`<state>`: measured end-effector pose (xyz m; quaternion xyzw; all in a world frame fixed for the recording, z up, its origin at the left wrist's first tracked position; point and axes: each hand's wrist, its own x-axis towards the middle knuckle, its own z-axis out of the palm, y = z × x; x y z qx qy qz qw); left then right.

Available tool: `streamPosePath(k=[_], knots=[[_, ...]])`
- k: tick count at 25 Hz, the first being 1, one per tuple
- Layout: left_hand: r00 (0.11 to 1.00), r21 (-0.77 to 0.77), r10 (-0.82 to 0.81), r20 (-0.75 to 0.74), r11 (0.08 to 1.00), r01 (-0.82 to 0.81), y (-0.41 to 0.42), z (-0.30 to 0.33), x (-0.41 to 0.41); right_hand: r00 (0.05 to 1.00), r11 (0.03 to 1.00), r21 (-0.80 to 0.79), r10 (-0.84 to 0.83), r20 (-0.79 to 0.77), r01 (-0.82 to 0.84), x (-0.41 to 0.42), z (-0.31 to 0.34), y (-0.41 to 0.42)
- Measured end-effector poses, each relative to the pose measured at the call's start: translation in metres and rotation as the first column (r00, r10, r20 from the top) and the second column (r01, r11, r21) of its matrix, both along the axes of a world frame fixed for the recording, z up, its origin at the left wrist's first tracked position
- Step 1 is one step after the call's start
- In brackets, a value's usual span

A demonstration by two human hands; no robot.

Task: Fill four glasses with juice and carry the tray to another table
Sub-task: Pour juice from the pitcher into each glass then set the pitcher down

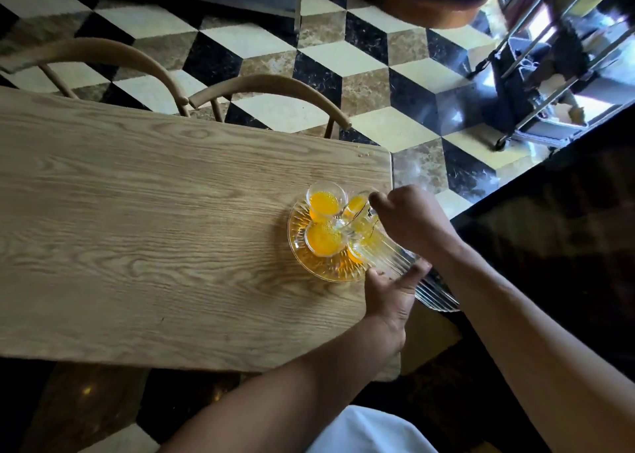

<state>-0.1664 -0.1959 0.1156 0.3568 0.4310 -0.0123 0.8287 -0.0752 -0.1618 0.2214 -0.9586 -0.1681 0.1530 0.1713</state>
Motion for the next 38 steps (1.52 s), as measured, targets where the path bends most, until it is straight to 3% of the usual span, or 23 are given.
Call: streamPosePath(k=[6, 9, 11, 15, 21, 25, 30, 34, 38], knots=[[0.992, 0.388, -0.011, -0.122, 0.92, 0.058, -0.008, -0.009, -0.023, 0.981, 0.946, 0.292, -0.094, -0.172, 0.142, -0.031, -0.002, -0.044], [0.993, 0.492, -0.022, -0.119, 0.867, 0.079, -0.005, -0.002, -0.048, 0.908, 0.819, 0.461, -0.162, -0.386, 0.342, -0.054, -0.003, -0.063], [0.993, 0.534, -0.041, -0.112, 0.84, 0.095, 0.0, -0.005, -0.067, 0.882, 0.749, 0.542, -0.118, -0.457, 0.381, -0.072, 0.0, -0.068], [0.984, 0.582, -0.05, -0.173, 0.801, 0.143, 0.014, -0.005, -0.109, 0.882, 0.748, 0.608, 0.064, -0.466, 0.267, -0.108, 0.005, -0.068], [0.99, 0.61, 0.03, -0.14, 0.79, 0.063, 0.069, -0.01, -0.155, 0.875, 0.835, 0.55, 0.245, -0.417, 0.028, -0.137, 0.009, -0.035], [0.991, 0.628, 0.011, -0.136, 0.774, 0.078, 0.12, -0.013, -0.173, 0.824, 0.812, 0.584, 0.328, -0.462, 0.004, -0.144, 0.009, 0.0], [0.98, 0.676, -0.132, -0.149, 0.71, 0.199, 0.202, -0.005, -0.176, 0.778, 0.756, 0.655, 0.426, -0.462, -0.025, -0.138, -0.003, 0.051], [0.927, 0.694, -0.344, -0.153, 0.63, 0.348, 0.278, -0.001, -0.152, 0.836, 0.736, 0.671, 0.422, -0.351, -0.09, -0.13, -0.018, 0.094], [0.845, 0.732, -0.482, -0.231, 0.486, 0.477, 0.342, -0.012, -0.116, 0.886, 0.726, 0.678, 0.383, -0.261, -0.114, -0.122, -0.038, 0.126]])
